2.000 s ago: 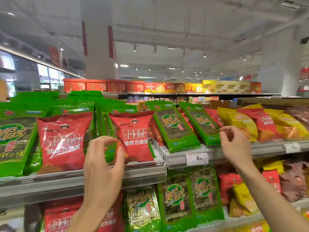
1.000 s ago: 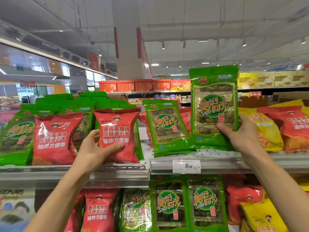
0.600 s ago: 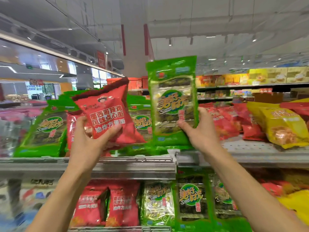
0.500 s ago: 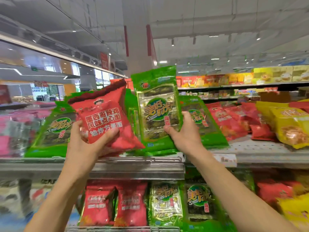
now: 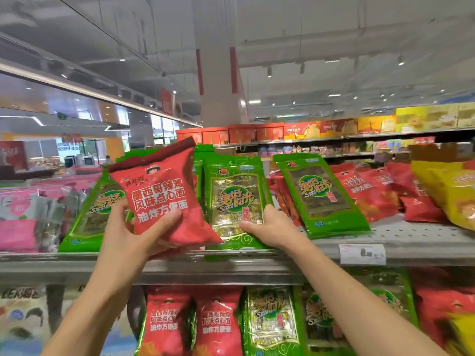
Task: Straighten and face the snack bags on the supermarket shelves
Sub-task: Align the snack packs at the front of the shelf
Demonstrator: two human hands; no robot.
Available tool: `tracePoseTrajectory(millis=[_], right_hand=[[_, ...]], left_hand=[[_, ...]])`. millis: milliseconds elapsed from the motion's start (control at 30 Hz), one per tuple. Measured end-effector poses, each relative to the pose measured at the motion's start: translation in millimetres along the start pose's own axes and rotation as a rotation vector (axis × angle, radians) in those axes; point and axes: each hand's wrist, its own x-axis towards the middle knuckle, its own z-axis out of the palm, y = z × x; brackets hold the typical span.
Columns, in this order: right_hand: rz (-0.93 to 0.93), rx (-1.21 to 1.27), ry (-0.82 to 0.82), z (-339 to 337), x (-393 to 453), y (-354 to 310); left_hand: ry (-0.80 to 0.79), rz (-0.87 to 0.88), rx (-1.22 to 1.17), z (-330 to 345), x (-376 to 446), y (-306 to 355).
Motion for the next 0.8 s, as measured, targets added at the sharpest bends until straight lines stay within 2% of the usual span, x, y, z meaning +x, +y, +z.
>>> tracePoseTrajectory(millis=[167,300,367,567,700,800], right_hand=[[-0.077,-0.170,0.188,3.6,-28.1,11.1],[-0.293,-0.021,0.388,-15.6,-65.4,47.5],[-0.331,0.031,0.467,-33.6,-84.1,75.4],[-0.113,0.124,0.709,-87.8,-117.5,179.0],[0.048,0.196,0.754,-106.8,-125.0,232.4],[0.060,0.249,0.777,-115.2,-125.9,253.6]], left_hand=[[-0.011,-0.017,-0.004,37.2,4.7,-6.2],[-0.013,-0.035,-0.029,87.5,4.8,-8.0],[-0.018,-0.035,-0.067,124.8,2.8,-5.1],[-0.162,-0.082,-0.072,255.9,-12.3,1.2],[-0.260,-0.122,0.021,336.3,-20.6,-5.3],[-0.350,-0.155,0.080,385.3,-29.0,-11.9]])
